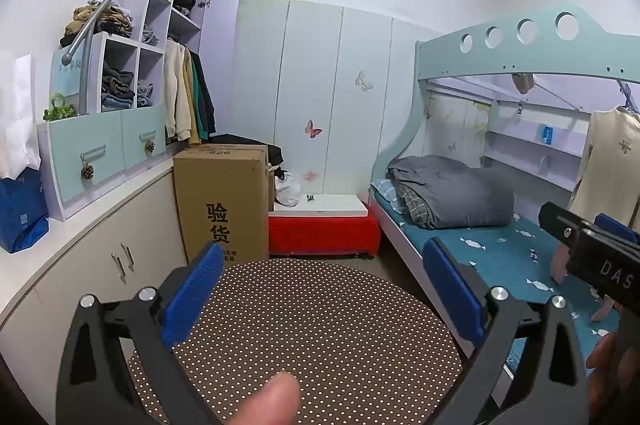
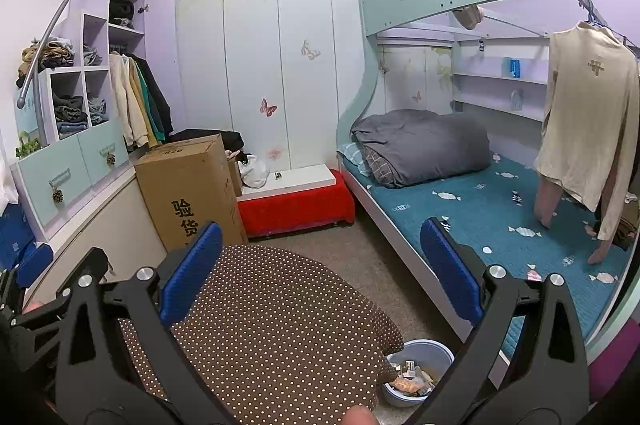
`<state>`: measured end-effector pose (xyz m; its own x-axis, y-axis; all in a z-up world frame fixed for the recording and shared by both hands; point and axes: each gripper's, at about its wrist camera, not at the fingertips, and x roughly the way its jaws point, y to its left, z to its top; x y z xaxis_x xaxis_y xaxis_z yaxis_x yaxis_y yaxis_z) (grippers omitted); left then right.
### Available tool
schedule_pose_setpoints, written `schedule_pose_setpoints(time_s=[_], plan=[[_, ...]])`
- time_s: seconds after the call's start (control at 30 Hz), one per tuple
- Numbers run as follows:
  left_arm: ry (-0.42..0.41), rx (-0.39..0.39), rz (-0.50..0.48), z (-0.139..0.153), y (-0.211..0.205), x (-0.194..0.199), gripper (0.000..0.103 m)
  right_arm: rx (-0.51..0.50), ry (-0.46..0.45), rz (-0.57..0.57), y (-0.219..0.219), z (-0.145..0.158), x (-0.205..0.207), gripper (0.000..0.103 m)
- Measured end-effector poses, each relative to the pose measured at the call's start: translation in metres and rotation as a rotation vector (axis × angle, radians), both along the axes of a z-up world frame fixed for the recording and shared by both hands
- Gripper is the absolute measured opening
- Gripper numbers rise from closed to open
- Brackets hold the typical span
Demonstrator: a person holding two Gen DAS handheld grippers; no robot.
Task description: Collect trash
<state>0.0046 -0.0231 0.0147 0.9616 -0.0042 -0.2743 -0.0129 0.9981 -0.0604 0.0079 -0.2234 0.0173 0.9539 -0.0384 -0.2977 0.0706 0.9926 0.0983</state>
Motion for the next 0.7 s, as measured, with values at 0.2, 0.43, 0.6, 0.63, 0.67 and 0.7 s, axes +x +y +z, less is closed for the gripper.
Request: schedule_pose_setpoints(time_s=[0.2, 0.43, 0.6, 0.63, 0.67, 0.7], plan=[[-0.008, 0.008, -0.001, 0.0021, -0.004, -0.0017, 0.098, 0.002, -0.003, 0.0, 0.0004, 0.0003, -0.0005, 0.097], [-0.01, 0.004, 0.001, 0.0024, -0.005, -0.0033, 0.098, 0.007, 0.002, 0.002, 0.001, -0.0005, -0.0014, 0.097], [-0.023, 0.006, 0.001, 0.002, -0.005, -0.0054, 0.098, 0.011, 0.006, 0.003, 0.0013, -0.001, -0.001, 0.097], [-0.021, 0.008, 0.001, 0.0018, -0.0057, -0.005, 0.098, 0.012, 0.007, 0.003, 0.0017, -0.0016, -0.0011, 0.097], [-0.02, 0.008, 0.001, 0.0013, -0.0057, -0.0055, 0.098, 0.012, 0.008, 0.002, 0.0019, -0.0016, -0.0011, 0.097], [-0.018, 0.006, 0.001, 0.0007, -0.0055, -0.0056, 0.098, 0.012, 0.01, 0.002, 0.0022, -0.0017, -0.0009, 0.097]])
